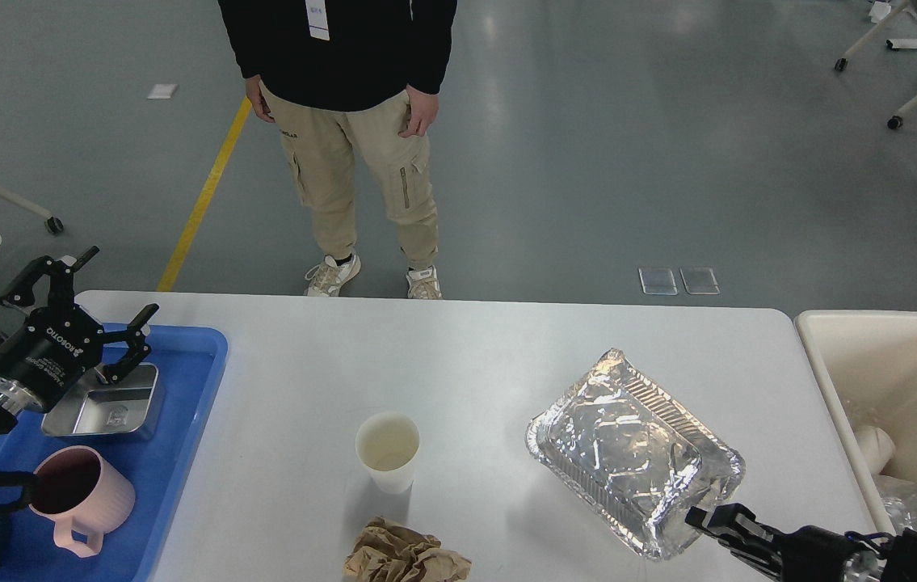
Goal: Tidy desktop
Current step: 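Grasp the foil tray edge with the right gripper and lift it, then carry the foil tray toward the table center and hold it up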
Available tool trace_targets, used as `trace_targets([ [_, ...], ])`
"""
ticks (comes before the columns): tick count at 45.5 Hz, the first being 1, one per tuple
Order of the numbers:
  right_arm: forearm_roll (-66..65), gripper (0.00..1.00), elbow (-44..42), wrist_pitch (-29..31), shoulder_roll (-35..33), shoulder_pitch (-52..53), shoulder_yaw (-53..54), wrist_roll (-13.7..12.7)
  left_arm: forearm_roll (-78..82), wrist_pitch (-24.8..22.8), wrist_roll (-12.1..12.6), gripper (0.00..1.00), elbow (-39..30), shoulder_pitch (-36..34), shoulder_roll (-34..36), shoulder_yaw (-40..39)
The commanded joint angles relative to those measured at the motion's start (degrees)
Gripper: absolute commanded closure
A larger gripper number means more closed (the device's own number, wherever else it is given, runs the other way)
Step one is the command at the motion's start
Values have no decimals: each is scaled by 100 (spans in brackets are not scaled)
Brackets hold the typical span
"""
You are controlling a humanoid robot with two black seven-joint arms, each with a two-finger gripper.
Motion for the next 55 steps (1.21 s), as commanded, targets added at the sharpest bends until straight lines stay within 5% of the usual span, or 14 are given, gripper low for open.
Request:
trace_targets([
  [1, -674, 100, -1, 509, -304, 39, 9, 21, 0, 0, -1, 3, 0, 0, -25, 0],
  [27, -1615, 100, -18, 3014, -1025, 1875, -34, 21, 0, 0, -10, 3, -9, -9, -165, 0],
  [39, -2055, 100, -194, 4569, -516, 3088, -315, 21, 9, -105, -1, 3, -27, -9, -192, 27],
  [55, -1177, 100, -1125, 5458, 600, 4591, -1098, 12, 18, -228, -1, 3, -35, 8, -139, 35],
])
